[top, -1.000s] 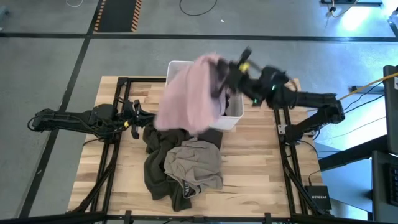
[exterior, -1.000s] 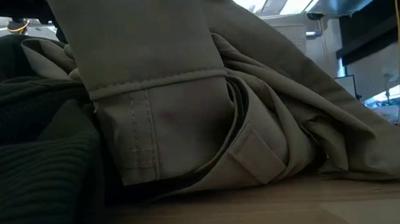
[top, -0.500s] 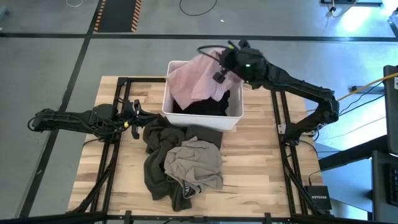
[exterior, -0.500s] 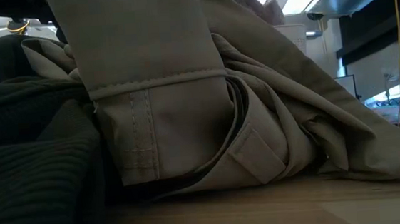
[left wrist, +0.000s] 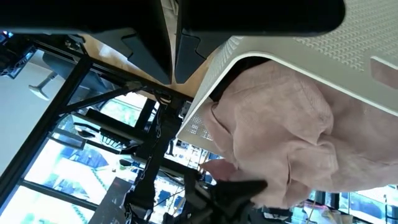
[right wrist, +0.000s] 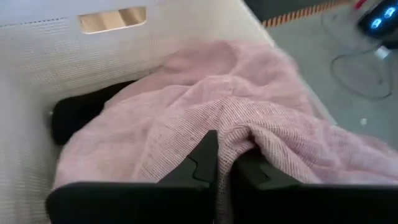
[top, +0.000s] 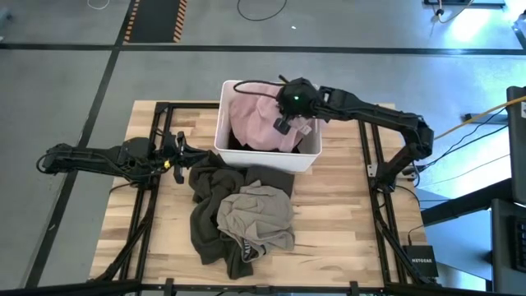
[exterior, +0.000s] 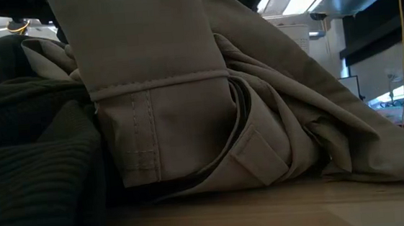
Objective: Sort clothes
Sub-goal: Put the pink polo shirt into the white laundry bin
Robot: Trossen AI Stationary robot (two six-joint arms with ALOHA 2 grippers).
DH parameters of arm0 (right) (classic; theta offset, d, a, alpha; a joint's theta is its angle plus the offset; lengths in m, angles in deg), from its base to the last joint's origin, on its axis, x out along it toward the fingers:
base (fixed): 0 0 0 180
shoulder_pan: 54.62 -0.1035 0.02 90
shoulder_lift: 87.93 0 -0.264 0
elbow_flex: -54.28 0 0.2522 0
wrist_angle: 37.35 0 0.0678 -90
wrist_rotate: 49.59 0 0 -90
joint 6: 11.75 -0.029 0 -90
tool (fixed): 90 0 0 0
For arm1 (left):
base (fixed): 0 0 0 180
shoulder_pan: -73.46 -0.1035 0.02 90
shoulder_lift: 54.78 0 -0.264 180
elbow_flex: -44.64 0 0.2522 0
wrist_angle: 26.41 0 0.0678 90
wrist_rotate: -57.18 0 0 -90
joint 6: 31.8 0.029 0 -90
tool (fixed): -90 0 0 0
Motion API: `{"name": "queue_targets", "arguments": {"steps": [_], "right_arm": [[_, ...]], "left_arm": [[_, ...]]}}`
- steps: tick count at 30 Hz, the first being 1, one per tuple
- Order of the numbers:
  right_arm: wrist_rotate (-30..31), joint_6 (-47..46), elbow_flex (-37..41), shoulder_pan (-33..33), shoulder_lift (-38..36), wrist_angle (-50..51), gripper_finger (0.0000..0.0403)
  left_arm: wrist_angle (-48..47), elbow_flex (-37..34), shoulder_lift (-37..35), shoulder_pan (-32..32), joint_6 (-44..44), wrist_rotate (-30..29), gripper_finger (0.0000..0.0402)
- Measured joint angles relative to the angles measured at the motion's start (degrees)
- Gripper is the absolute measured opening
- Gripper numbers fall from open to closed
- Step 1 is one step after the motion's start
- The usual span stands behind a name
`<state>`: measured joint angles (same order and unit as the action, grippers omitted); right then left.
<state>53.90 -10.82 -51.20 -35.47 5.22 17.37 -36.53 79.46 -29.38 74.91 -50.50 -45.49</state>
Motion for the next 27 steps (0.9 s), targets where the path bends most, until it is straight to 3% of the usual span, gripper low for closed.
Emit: {"name": "queue_targets", "arguments": {"steps": [4,9,16,22,27], "right_arm": [[-2.79,-2.16,0.00,-0.02,1.68,0.00,0.0062],[-3.01,-2.14,-0.92,-0.02,2.09,0.83,0.0131],[-2.57,-0.70,-13.05,-1.58,1.87,11.87,0.0222],[-2.46,-0.67,-23.39,-6.94,1.83,18.36,0.0245],[2.22,-0.61,-27.13,-11.06,1.83,21.30,0.0245]], "left_arm": [[0.02,0.00,0.01,0.00,0.00,-0.01,0.0015],[0.01,0.00,0.01,0.00,0.47,0.01,0.0015],[0.00,0.00,0.00,0.02,0.92,0.01,0.0015],[0.01,0.00,0.00,0.02,0.92,0.01,0.0015],[0.02,0.00,-0.01,0.01,0.92,0.01,0.0015]]}}
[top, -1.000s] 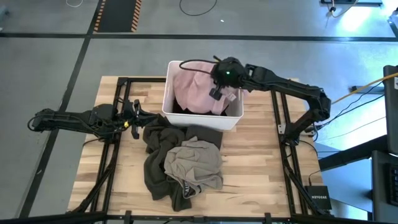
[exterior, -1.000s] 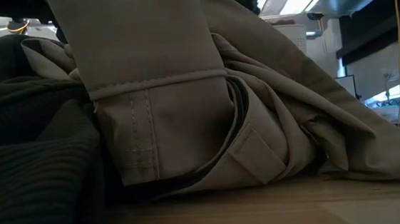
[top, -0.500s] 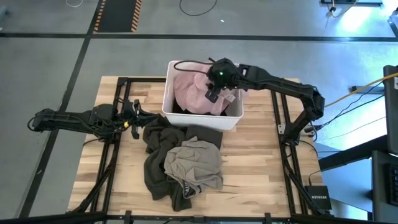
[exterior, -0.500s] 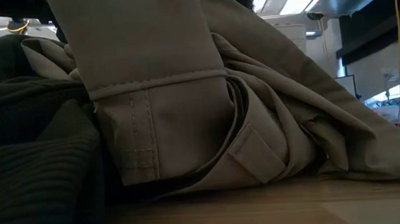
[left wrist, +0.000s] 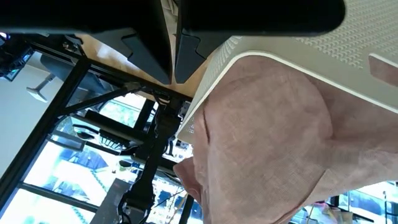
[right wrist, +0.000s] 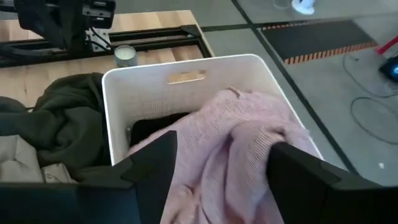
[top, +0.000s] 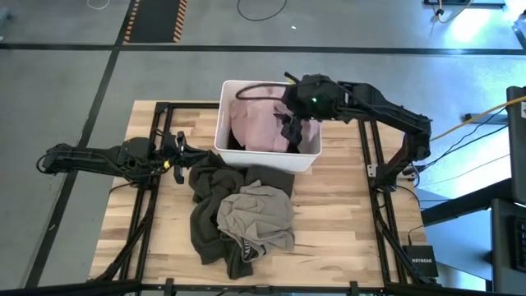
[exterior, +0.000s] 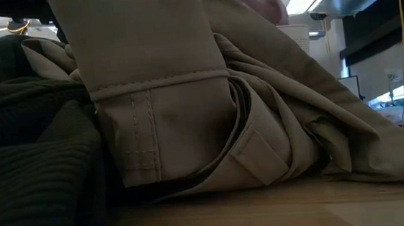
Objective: Sort clothes
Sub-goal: Put the pink polo shirt into the white laundry bin, then put the brown short into the white laundry bin
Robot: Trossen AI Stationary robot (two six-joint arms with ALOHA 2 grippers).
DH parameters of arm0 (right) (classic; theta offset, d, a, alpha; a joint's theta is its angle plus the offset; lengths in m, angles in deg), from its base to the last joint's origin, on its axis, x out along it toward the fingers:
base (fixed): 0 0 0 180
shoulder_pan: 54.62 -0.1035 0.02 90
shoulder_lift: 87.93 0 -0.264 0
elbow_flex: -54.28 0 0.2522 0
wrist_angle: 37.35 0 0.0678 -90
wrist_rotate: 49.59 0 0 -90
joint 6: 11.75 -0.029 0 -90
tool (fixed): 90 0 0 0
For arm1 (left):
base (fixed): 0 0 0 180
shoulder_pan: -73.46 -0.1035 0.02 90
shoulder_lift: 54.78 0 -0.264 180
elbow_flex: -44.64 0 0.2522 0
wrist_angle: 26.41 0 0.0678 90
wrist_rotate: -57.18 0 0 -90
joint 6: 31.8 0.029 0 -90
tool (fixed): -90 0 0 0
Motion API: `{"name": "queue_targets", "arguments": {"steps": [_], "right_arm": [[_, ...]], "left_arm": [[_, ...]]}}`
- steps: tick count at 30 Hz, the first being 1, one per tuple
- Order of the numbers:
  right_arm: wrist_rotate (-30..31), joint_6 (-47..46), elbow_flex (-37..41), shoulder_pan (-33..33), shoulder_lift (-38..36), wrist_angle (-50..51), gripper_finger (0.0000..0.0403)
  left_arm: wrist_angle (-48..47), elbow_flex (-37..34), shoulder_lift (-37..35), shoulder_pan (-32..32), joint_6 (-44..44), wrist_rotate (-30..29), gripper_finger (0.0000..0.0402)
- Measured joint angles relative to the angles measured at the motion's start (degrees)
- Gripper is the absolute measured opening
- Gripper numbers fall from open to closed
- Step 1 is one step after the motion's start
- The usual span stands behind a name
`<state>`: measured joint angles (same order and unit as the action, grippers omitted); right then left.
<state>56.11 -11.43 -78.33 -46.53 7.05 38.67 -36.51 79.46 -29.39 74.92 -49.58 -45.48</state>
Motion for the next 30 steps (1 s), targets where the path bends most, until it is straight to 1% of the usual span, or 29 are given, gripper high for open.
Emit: {"name": "queue_targets", "arguments": {"steps": [6,11,13,15,17,21,25,30], "right_arm": [[2.52,-0.12,-0.52,-1.55,0.00,7.96,0.0246],[5.27,-3.79,-0.52,-1.36,0.00,16.96,0.0246],[4.75,-5.82,-0.52,-1.69,0.00,19.25,0.0246],[2.87,-7.47,-0.52,-3.01,0.00,20.68,0.0246],[1.38,-7.61,-0.17,-5.44,0.00,20.99,0.0246],[1.45,-8.96,0.54,-10.48,0.00,22.37,0.0246],[3.05,-11.10,2.58,-16.75,-0.04,20.71,0.0246],[6.17,-11.48,8.74,-24.75,-0.02,14.79,0.0246]], "left_arm": [[-0.02,0.00,0.01,0.00,0.49,0.00,0.0015],[-0.02,0.00,0.00,0.02,1.32,0.00,0.0015],[0.00,0.00,0.00,0.00,1.49,0.00,0.0015],[0.00,0.00,0.01,0.00,1.51,0.00,0.0015],[0.00,0.00,0.01,-0.01,1.51,0.00,0.0015],[0.04,0.00,0.02,-0.01,1.42,0.00,0.0015],[0.24,0.00,0.00,-0.06,0.43,-0.02,0.0015],[1.77,0.00,0.02,-0.05,3.23,-0.04,0.0015]]}}
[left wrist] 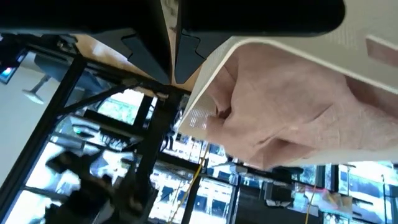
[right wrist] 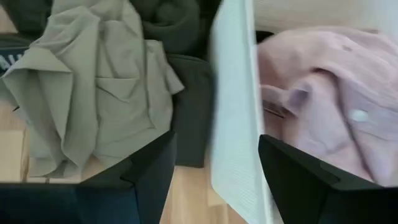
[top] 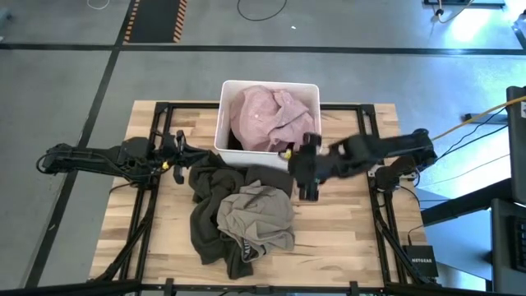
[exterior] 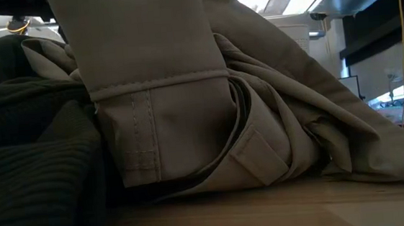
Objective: Sort clothes
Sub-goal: Put the brown short into the white laundry bin
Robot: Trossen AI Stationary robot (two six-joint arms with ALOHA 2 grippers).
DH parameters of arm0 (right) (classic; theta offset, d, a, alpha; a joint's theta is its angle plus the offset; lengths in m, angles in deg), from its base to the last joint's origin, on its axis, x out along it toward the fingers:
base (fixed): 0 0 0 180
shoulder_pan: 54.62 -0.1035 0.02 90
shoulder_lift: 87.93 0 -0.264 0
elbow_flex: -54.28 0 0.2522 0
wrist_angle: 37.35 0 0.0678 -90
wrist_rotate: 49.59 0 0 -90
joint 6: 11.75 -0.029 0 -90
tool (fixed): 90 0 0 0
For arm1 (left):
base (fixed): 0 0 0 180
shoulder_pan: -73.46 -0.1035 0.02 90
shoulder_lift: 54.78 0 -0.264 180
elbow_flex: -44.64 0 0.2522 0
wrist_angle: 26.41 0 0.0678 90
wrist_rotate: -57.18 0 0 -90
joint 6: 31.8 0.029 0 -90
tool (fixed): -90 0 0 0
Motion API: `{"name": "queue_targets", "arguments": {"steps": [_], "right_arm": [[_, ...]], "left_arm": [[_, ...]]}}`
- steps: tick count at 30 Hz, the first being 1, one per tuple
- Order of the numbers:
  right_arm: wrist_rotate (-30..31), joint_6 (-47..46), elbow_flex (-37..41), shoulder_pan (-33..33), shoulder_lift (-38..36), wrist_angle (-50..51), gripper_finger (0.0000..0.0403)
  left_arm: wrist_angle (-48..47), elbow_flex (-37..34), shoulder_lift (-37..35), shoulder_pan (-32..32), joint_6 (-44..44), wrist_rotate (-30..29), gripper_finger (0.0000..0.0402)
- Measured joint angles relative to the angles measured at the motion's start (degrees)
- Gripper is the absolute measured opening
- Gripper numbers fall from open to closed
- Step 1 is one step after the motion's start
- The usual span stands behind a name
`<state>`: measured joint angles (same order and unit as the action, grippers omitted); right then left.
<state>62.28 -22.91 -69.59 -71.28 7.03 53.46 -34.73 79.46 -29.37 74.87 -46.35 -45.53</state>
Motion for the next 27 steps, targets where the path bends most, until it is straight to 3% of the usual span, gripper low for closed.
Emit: {"name": "queue_targets", "arguments": {"steps": [5,10,17,22,27], "right_arm": [[1.67,-0.49,10.61,-6.18,0.01,-13.67,0.0246],[1.55,2.11,24.61,-10.84,0.02,-35.52,0.0246],[1.63,3.64,40.38,-10.61,0.23,-63.38,0.0246],[-2.27,2.62,43.80,-10.21,2.58,-75.63,0.0246],[-8.56,2.49,40.50,-10.39,7.89,-78.55,0.0246]], "left_arm": [[1.42,0.00,-0.02,0.00,1.36,0.00,0.0015],[1.26,0.00,-0.02,0.00,1.48,0.00,0.0015],[1.18,0.00,-0.02,0.00,0.17,0.00,0.0015],[1.09,0.00,-0.02,0.00,0.00,0.00,0.0015],[0.88,0.00,0.31,0.00,-0.04,-0.02,0.0015]]}}
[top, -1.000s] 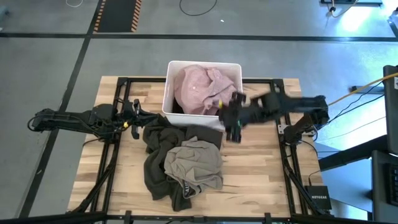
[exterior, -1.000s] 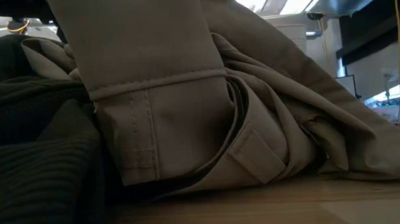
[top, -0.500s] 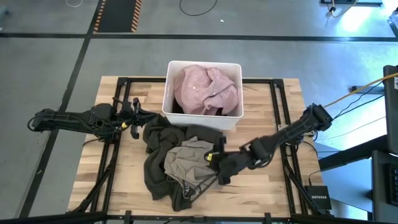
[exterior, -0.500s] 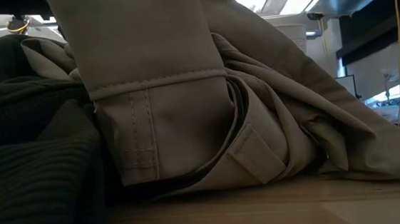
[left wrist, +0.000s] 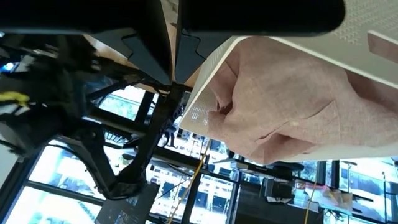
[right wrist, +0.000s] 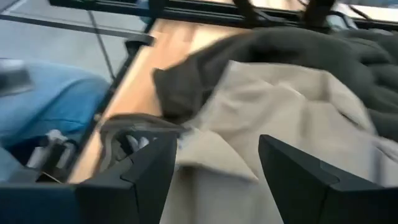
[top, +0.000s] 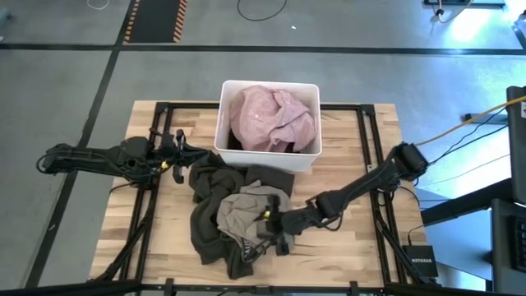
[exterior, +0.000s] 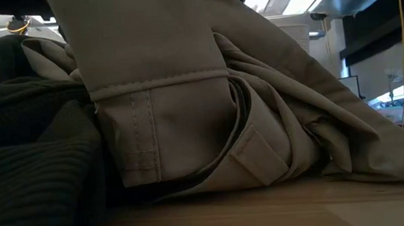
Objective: Sort clothes
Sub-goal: Put the brown short into the white laundry bin
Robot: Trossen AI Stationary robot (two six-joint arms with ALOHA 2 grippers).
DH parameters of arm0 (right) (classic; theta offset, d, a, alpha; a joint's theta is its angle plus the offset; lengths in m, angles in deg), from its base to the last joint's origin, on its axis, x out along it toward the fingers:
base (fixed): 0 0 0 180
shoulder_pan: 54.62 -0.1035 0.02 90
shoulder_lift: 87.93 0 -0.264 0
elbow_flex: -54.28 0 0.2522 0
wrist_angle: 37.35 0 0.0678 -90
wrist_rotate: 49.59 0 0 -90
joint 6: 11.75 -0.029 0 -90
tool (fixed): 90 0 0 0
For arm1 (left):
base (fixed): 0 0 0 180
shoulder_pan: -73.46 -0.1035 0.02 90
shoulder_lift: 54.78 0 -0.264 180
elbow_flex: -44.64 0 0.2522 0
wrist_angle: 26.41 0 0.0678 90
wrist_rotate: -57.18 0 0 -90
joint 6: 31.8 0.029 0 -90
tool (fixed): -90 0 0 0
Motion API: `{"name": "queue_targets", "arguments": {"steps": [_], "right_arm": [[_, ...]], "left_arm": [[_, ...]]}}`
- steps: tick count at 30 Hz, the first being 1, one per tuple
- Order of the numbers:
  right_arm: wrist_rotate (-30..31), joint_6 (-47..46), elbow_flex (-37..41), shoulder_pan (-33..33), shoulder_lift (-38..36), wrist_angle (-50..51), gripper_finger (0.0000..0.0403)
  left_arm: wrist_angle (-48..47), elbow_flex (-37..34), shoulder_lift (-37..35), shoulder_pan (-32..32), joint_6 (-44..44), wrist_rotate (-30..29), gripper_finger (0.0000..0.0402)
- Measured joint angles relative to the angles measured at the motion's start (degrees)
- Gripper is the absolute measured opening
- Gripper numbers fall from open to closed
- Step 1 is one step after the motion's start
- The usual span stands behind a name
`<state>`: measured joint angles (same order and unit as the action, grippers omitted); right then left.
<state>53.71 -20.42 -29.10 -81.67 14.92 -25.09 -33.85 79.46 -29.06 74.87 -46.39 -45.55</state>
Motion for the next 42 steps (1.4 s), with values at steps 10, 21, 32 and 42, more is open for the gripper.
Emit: {"name": "queue_targets", "arguments": {"steps": [10,21,32,42], "right_arm": [[2.65,3.19,-12.16,0.07,9.58,11.59,0.0246],[2.42,5.85,-13.19,2.13,12.40,13.65,0.0246],[2.95,4.31,-13.31,6.91,17.84,15.05,0.0246],[3.12,3.14,-13.46,7.94,20.52,20.62,0.0200]], "left_arm": [[-0.17,0.00,0.22,0.00,-0.20,0.01,0.0015],[0.06,0.00,0.36,0.00,-0.42,0.00,0.0015],[0.10,0.00,0.37,0.00,-0.42,0.00,0.0015],[0.10,0.00,0.37,0.00,-0.42,0.00,0.0015]]}}
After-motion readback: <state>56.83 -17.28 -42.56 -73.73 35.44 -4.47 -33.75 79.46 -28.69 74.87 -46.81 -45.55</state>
